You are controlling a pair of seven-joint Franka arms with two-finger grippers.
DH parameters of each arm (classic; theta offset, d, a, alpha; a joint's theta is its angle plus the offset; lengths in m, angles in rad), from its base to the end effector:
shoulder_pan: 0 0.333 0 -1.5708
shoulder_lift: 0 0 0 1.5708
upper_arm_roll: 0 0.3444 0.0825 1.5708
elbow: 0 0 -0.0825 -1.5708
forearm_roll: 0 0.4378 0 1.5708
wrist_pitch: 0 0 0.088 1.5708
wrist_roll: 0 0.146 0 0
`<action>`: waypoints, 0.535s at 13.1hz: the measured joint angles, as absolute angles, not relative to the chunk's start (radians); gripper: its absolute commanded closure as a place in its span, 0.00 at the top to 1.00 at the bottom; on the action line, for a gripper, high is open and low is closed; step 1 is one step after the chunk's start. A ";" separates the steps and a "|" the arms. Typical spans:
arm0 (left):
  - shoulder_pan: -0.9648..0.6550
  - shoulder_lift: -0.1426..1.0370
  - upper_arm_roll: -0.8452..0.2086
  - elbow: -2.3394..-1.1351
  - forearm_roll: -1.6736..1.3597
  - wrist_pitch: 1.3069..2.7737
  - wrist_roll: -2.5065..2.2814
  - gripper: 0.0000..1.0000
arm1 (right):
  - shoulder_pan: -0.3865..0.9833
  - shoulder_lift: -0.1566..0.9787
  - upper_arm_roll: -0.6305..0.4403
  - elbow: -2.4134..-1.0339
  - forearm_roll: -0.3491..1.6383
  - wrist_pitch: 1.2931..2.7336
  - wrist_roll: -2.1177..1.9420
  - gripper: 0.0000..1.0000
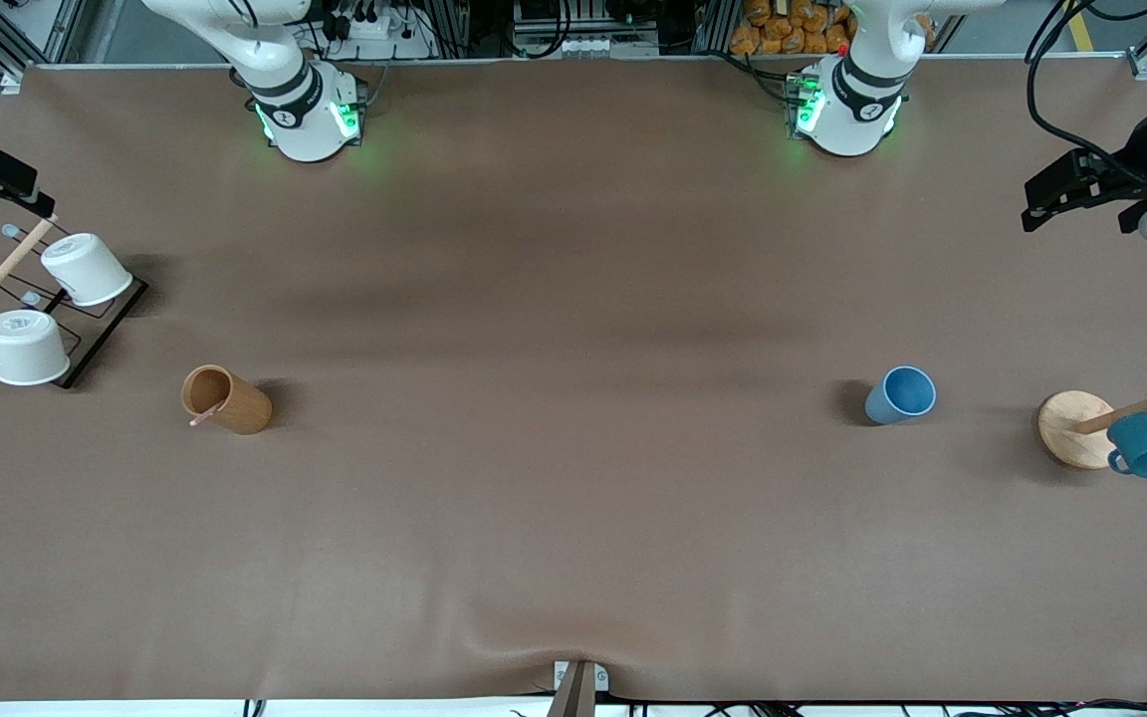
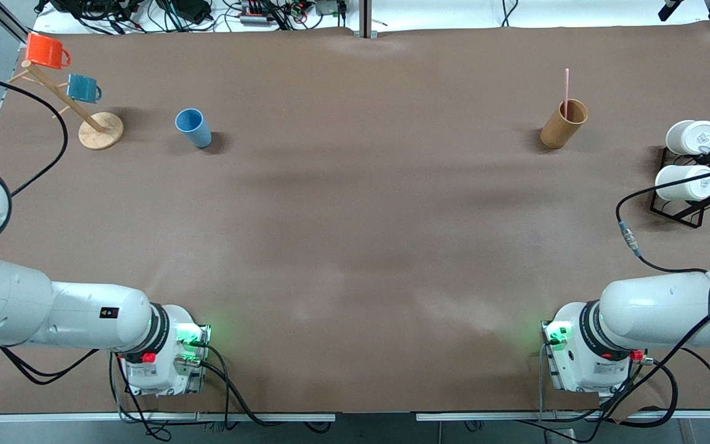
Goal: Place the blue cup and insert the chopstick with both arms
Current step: 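Reach and grasp the blue cup with the left gripper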
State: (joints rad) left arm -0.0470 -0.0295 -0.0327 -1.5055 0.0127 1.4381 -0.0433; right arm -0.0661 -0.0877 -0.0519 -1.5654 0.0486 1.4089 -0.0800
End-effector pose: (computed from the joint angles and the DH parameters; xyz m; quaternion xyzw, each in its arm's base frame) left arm 0.5810 -0.0447 0.6540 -0.9996 0.0175 0.0185 0.0079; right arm 0.5549 -0.0594 0.6546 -0.9989 0.0157 0.0317 0.0296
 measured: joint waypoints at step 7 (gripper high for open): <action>-0.047 0.033 -0.033 -1.539 0.013 1.484 -0.043 1.00 | -0.066 -0.066 -0.051 -1.554 0.020 1.424 -0.080 1.00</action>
State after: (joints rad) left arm -0.0468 0.0333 -0.0326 -1.5386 0.0128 1.4843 -0.0433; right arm -0.0660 -0.0661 -0.0506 -1.5538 0.0201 1.4241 -0.0795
